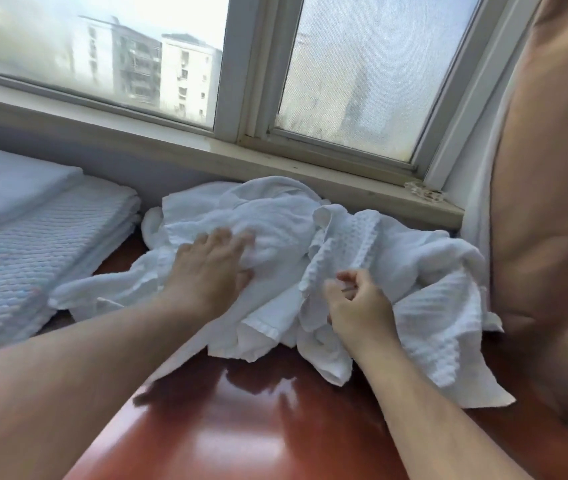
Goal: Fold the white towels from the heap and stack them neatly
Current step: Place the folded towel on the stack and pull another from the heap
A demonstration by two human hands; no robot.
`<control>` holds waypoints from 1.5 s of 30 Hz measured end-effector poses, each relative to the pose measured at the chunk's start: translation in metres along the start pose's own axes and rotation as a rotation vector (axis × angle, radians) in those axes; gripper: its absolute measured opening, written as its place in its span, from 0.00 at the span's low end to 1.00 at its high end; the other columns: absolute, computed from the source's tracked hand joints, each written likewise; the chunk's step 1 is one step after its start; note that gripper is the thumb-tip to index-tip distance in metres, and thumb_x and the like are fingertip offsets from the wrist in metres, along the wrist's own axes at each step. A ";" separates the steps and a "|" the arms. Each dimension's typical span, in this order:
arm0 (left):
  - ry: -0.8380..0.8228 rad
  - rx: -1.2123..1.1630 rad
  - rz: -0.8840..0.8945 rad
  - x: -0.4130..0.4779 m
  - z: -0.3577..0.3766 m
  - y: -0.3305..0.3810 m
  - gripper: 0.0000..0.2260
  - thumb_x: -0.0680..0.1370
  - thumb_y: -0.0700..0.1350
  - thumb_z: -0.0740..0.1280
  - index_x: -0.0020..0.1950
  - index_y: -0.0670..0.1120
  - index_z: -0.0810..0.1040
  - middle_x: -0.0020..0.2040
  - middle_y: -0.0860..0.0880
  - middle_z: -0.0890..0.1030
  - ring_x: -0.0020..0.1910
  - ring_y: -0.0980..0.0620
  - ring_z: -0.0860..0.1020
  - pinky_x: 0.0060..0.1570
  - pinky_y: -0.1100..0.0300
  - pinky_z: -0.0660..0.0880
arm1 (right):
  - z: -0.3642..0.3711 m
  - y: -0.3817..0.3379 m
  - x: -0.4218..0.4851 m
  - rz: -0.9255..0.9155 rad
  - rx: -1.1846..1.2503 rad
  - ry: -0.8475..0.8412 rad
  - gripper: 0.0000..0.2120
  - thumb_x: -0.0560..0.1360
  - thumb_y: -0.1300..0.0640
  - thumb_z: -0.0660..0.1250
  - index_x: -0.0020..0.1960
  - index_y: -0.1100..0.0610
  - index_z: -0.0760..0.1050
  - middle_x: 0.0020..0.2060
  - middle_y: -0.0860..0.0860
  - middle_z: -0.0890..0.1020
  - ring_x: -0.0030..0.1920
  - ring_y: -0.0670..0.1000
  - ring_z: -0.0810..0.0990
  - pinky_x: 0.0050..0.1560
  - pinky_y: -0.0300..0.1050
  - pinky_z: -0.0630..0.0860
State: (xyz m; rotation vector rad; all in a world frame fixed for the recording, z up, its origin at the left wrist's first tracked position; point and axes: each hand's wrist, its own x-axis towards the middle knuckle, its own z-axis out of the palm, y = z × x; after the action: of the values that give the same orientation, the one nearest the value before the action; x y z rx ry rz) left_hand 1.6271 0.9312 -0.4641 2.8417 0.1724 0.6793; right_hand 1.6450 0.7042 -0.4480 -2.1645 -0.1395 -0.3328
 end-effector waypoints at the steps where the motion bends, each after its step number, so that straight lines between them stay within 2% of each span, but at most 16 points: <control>1: -0.020 0.013 0.002 0.000 0.006 -0.002 0.24 0.81 0.59 0.58 0.76 0.63 0.55 0.75 0.48 0.65 0.71 0.45 0.65 0.66 0.45 0.65 | 0.002 0.002 0.003 0.021 -0.022 0.111 0.15 0.77 0.45 0.67 0.57 0.50 0.68 0.45 0.44 0.78 0.40 0.45 0.79 0.35 0.42 0.72; 4: -0.080 0.029 -0.020 -0.007 0.018 -0.007 0.24 0.82 0.62 0.47 0.78 0.65 0.48 0.79 0.50 0.59 0.75 0.44 0.60 0.71 0.45 0.60 | 0.000 0.005 0.018 0.133 -0.010 0.309 0.25 0.75 0.45 0.70 0.62 0.53 0.61 0.52 0.48 0.70 0.44 0.51 0.75 0.40 0.46 0.72; 9: -0.264 -0.134 -0.057 -0.011 0.005 -0.008 0.28 0.81 0.65 0.44 0.80 0.62 0.50 0.82 0.52 0.51 0.79 0.44 0.52 0.77 0.47 0.50 | 0.002 -0.007 0.022 0.132 0.125 0.037 0.05 0.78 0.59 0.60 0.51 0.57 0.74 0.37 0.48 0.77 0.36 0.46 0.77 0.28 0.38 0.69; 11: -0.179 -0.375 -0.054 -0.015 -0.009 -0.002 0.25 0.83 0.62 0.46 0.77 0.58 0.64 0.79 0.52 0.62 0.78 0.50 0.58 0.77 0.47 0.55 | -0.002 -0.024 0.007 0.096 0.244 0.005 0.08 0.78 0.59 0.60 0.47 0.63 0.76 0.34 0.56 0.80 0.35 0.53 0.80 0.28 0.36 0.73; 14: -0.015 -0.968 -0.167 -0.032 -0.028 0.013 0.17 0.84 0.59 0.52 0.63 0.58 0.77 0.66 0.55 0.77 0.61 0.61 0.76 0.63 0.55 0.72 | -0.013 -0.058 -0.021 -0.019 0.384 -0.092 0.10 0.78 0.56 0.62 0.49 0.61 0.78 0.39 0.60 0.83 0.42 0.62 0.83 0.41 0.56 0.82; 17: -0.376 -1.645 -0.337 -0.048 -0.051 0.029 0.29 0.77 0.70 0.54 0.59 0.51 0.83 0.58 0.43 0.83 0.50 0.50 0.85 0.47 0.52 0.81 | -0.027 -0.095 -0.046 -0.173 0.547 -0.321 0.09 0.75 0.57 0.62 0.46 0.57 0.81 0.36 0.59 0.80 0.38 0.57 0.80 0.39 0.55 0.80; 19: -0.476 -1.802 -0.328 -0.052 -0.057 0.035 0.28 0.82 0.63 0.56 0.39 0.48 0.88 0.41 0.42 0.84 0.37 0.55 0.84 0.35 0.60 0.80 | -0.032 -0.110 -0.060 -0.223 0.611 -0.497 0.11 0.72 0.59 0.63 0.48 0.59 0.83 0.41 0.62 0.82 0.42 0.58 0.81 0.40 0.50 0.78; 21: -0.487 -1.787 -0.273 -0.056 -0.069 0.042 0.18 0.81 0.52 0.64 0.36 0.48 0.86 0.37 0.44 0.80 0.36 0.55 0.83 0.36 0.62 0.79 | -0.035 -0.112 -0.070 -0.224 0.623 -0.587 0.14 0.69 0.60 0.64 0.50 0.62 0.83 0.45 0.64 0.84 0.48 0.64 0.82 0.49 0.57 0.79; 23: -0.633 -1.752 -0.184 -0.063 -0.075 0.042 0.12 0.80 0.51 0.67 0.54 0.44 0.84 0.51 0.41 0.83 0.51 0.44 0.83 0.53 0.49 0.80 | -0.043 -0.106 -0.076 -0.203 0.615 -0.607 0.15 0.67 0.61 0.63 0.49 0.61 0.84 0.44 0.61 0.84 0.48 0.61 0.83 0.52 0.57 0.78; 28: -0.764 -1.730 -0.317 -0.074 -0.081 0.037 0.39 0.74 0.75 0.55 0.67 0.46 0.79 0.64 0.41 0.80 0.64 0.39 0.78 0.67 0.40 0.71 | -0.060 -0.077 -0.086 -0.197 0.577 -0.736 0.19 0.65 0.60 0.60 0.50 0.66 0.81 0.46 0.61 0.82 0.50 0.59 0.80 0.55 0.61 0.76; 32: -0.898 -1.434 -0.263 -0.063 -0.094 0.048 0.41 0.67 0.79 0.59 0.67 0.51 0.78 0.63 0.47 0.82 0.64 0.45 0.79 0.68 0.43 0.70 | -0.065 -0.047 -0.098 -0.261 0.282 -0.560 0.22 0.65 0.58 0.57 0.48 0.46 0.87 0.55 0.38 0.83 0.60 0.40 0.78 0.59 0.36 0.72; 36: -0.619 -0.871 -0.251 -0.056 -0.090 0.083 0.31 0.62 0.72 0.73 0.58 0.55 0.77 0.49 0.54 0.82 0.46 0.55 0.81 0.47 0.59 0.79 | -0.075 0.000 -0.093 -0.299 -0.061 -0.111 0.23 0.74 0.37 0.51 0.48 0.43 0.83 0.56 0.26 0.76 0.62 0.30 0.70 0.58 0.27 0.64; 38: -0.454 -0.633 -0.162 -0.051 -0.080 0.097 0.35 0.65 0.66 0.75 0.66 0.54 0.70 0.46 0.56 0.78 0.42 0.57 0.77 0.35 0.62 0.73 | -0.074 0.023 -0.085 -0.232 -0.160 -0.153 0.25 0.78 0.36 0.48 0.64 0.40 0.77 0.66 0.28 0.71 0.70 0.31 0.63 0.65 0.31 0.60; 40: -0.391 -0.437 -0.040 -0.047 -0.064 0.106 0.42 0.69 0.59 0.75 0.77 0.55 0.56 0.52 0.52 0.78 0.47 0.50 0.78 0.41 0.58 0.73 | -0.069 0.043 -0.074 -0.190 -0.334 -0.268 0.26 0.81 0.40 0.46 0.77 0.40 0.63 0.77 0.38 0.59 0.78 0.39 0.51 0.76 0.42 0.54; 42: -0.314 -0.347 0.054 -0.045 -0.050 0.106 0.33 0.72 0.52 0.71 0.74 0.58 0.61 0.57 0.50 0.79 0.48 0.48 0.77 0.40 0.58 0.71 | -0.063 0.056 -0.062 -0.190 -0.581 -0.309 0.28 0.82 0.42 0.43 0.81 0.44 0.54 0.81 0.46 0.51 0.81 0.48 0.46 0.79 0.53 0.52; 45: -0.212 -0.401 0.068 -0.050 -0.043 0.090 0.09 0.75 0.53 0.67 0.55 0.61 0.77 0.41 0.56 0.81 0.35 0.57 0.76 0.31 0.60 0.68 | -0.059 0.065 -0.048 -0.128 -0.807 -0.264 0.28 0.82 0.44 0.41 0.81 0.48 0.49 0.81 0.52 0.50 0.79 0.57 0.50 0.75 0.62 0.57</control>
State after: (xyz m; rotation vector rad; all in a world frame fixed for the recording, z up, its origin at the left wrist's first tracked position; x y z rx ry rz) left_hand 1.5691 0.8440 -0.4274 2.5148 -0.0875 0.3685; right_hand 1.6028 0.6197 -0.4802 -3.0057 -0.3385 -0.1855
